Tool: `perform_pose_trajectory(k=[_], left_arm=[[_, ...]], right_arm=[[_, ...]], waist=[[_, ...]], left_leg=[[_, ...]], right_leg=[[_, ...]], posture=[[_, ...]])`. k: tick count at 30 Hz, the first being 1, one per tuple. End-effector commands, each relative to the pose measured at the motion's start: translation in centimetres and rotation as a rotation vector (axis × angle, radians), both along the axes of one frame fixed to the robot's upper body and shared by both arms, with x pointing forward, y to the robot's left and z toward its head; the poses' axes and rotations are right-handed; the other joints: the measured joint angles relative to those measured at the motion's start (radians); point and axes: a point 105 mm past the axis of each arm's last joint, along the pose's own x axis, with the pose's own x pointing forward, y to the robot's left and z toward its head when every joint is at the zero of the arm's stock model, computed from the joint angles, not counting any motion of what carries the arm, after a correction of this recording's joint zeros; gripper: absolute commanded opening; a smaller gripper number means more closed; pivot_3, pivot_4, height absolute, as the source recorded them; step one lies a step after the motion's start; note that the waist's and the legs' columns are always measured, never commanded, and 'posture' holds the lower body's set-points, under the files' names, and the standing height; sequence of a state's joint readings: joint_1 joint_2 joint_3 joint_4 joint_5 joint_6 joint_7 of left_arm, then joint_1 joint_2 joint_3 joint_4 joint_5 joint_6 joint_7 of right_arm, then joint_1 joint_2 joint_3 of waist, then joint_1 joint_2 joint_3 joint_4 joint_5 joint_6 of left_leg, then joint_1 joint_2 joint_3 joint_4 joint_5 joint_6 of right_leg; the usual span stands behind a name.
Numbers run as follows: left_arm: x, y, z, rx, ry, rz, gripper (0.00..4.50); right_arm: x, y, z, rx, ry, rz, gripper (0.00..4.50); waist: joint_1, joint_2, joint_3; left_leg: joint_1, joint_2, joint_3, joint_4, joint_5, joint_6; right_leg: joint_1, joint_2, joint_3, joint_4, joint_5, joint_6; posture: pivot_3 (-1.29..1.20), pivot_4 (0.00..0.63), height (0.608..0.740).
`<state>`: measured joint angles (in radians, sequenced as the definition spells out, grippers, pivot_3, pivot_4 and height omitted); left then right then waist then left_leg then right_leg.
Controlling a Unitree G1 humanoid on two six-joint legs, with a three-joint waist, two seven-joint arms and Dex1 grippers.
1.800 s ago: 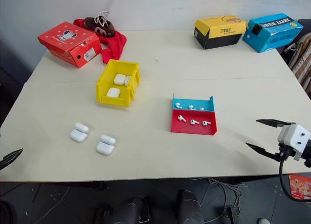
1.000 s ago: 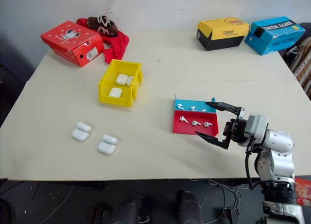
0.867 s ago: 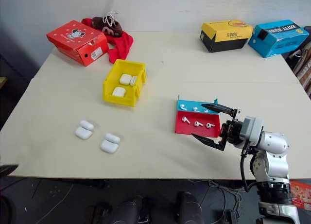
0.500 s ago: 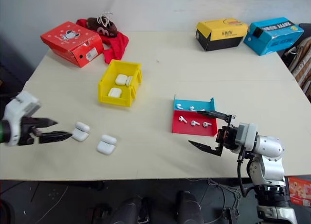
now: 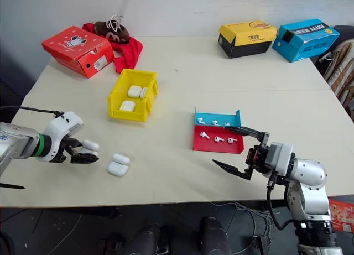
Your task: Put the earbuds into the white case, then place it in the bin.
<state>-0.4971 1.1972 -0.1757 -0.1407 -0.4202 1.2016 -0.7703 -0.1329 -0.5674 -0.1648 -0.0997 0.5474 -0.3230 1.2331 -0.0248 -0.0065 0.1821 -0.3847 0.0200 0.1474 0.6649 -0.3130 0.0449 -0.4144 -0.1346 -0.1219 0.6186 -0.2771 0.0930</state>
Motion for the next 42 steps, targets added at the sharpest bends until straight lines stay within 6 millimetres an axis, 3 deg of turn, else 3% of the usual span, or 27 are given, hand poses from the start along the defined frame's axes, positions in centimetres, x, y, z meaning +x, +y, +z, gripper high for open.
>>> perform_pose_trajectory(k=[1,6,18,28,31,34,40,42], left_arm=[[0.4,1.0,0.1,0.046,-0.028,0.026,4.49],[0.8,1.4,-1.2,-0.005,-0.017,0.075,4.49],[2.1,0.0,-0.9,-0.062,-0.065,0.039,4.49],[2.4,-0.4,-1.3,-0.059,-0.050,0.022,4.49],[2.0,-0.2,-1.6,-0.049,-0.033,0.017,3.90],[1.5,0.2,-1.5,-0.041,-0.015,0.015,2.94],[1.9,1.3,-0.4,-0.079,-0.075,0.027,2.81],[3.2,0.0,2.3,-0.236,-0.282,-0.089,2.81]], right_arm=[[-0.4,0.1,1.0,-0.006,-0.042,-0.014,4.50],[-0.5,0.4,0.9,-0.001,-0.029,-0.012,4.50],[-0.7,-0.8,-0.4,-0.001,-0.018,-0.034,4.50],[-0.4,-0.3,-0.2,-0.001,-0.023,-0.037,4.50],[-0.4,-0.2,-0.1,-0.002,-0.022,-0.042,4.50],[-0.4,-0.3,0.1,-0.003,-0.024,-0.051,4.50],[-0.5,-0.5,0.0,-0.006,-0.023,-0.061,4.50],[-0.5,-0.7,0.0,-0.007,-0.021,-0.071,4.50]], waist=[[0.001,0.000,0.000],[0.005,0.000,0.000],[0.027,0.000,0.000],[0.024,0.000,0.000],[0.024,0.000,0.000],[0.023,0.000,0.000],[0.020,0.000,0.000],[0.021,0.000,0.000]], left_leg=[[0.000,0.000,0.000,0.000,0.000,0.000],[0.000,0.001,0.000,0.001,0.000,0.000],[0.005,0.001,0.000,0.002,0.000,-0.003],[0.005,0.000,0.000,0.002,0.001,-0.002],[0.005,0.001,0.000,0.002,0.001,-0.002],[0.005,0.001,0.000,0.001,0.001,-0.002],[0.005,0.002,0.001,0.001,0.000,-0.002],[0.005,0.002,0.001,0.001,0.000,-0.003]], right_leg=[[0.000,0.000,0.000,0.000,0.000,0.000],[0.000,0.000,0.000,0.001,0.000,-0.001],[0.001,-0.002,0.002,0.003,-0.001,-0.002],[0.002,-0.002,0.002,0.003,-0.001,-0.002],[0.002,-0.002,0.002,0.003,-0.001,-0.002],[0.002,-0.002,0.002,0.003,-0.001,-0.002],[0.001,-0.001,0.002,0.002,-0.002,-0.003],[0.001,-0.001,0.002,0.002,-0.002,-0.003]], posture=[[0.00,0.150,0.740],[0.00,0.150,0.740],[0.00,0.150,0.740],[0.00,0.150,0.740],[0.00,0.150,0.740],[0.00,0.150,0.740],[0.00,0.150,0.740],[0.00,0.150,0.740]])
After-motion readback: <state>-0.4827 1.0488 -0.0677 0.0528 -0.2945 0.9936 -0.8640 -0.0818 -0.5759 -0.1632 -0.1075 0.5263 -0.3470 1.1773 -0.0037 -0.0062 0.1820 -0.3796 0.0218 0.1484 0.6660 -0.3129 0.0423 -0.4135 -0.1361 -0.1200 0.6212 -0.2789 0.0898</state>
